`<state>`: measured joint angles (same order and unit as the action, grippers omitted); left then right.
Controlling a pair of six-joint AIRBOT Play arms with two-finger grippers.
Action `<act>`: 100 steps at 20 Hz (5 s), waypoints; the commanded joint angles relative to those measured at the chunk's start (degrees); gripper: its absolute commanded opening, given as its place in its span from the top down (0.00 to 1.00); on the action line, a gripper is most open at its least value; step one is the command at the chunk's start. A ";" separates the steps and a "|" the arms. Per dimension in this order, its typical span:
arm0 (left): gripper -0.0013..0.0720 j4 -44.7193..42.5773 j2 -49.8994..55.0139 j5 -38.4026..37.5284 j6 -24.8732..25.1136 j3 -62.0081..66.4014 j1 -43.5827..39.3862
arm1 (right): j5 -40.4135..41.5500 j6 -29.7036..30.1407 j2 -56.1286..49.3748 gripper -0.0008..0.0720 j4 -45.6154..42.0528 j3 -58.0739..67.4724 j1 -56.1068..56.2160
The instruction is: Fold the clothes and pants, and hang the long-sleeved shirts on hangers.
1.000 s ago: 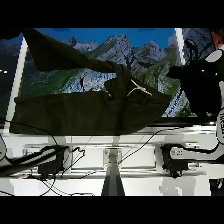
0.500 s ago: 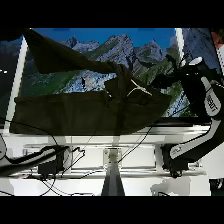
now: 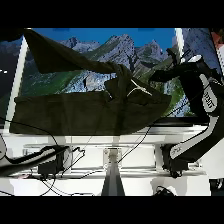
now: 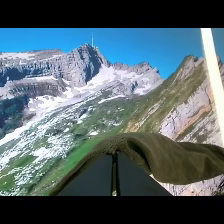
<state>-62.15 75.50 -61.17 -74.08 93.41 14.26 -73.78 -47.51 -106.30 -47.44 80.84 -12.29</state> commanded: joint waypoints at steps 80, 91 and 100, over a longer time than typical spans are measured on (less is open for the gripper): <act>0.96 -40.61 0.94 8.52 -6.88 -34.40 15.32 | 1.68 -15.43 20.33 0.95 -16.70 -6.38 -14.86; 0.03 -16.96 2.80 22.08 -2.40 -32.30 17.16 | -5.90 -16.55 20.41 0.95 -28.15 -6.38 -14.80; 0.03 7.37 18.27 33.90 15.58 -26.43 13.86 | -4.48 -16.55 20.41 0.95 -27.17 -6.38 -14.80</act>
<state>-59.61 89.86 -34.54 -62.02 66.11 29.71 -78.98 -64.05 -85.91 -75.16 74.43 -27.11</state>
